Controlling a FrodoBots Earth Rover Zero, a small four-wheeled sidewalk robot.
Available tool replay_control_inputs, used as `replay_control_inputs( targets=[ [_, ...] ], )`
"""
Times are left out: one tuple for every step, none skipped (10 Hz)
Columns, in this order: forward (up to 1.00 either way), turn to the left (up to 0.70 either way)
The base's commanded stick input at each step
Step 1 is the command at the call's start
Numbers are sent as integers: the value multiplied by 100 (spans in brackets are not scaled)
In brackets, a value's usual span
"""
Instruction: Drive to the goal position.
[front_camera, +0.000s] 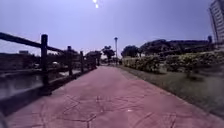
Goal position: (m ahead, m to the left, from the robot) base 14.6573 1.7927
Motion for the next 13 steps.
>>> replay_control_inputs(
  targets=[
    [100, 33],
    [100, 2],
    [100, 1],
    [100, 1],
    [100, 1],
    [100, 1],
    [100, 1],
    [100, 1],
    [100, 1],
    [100, 1],
    [100, 1],
    [100, 1],
    [100, 1]
  ],
)
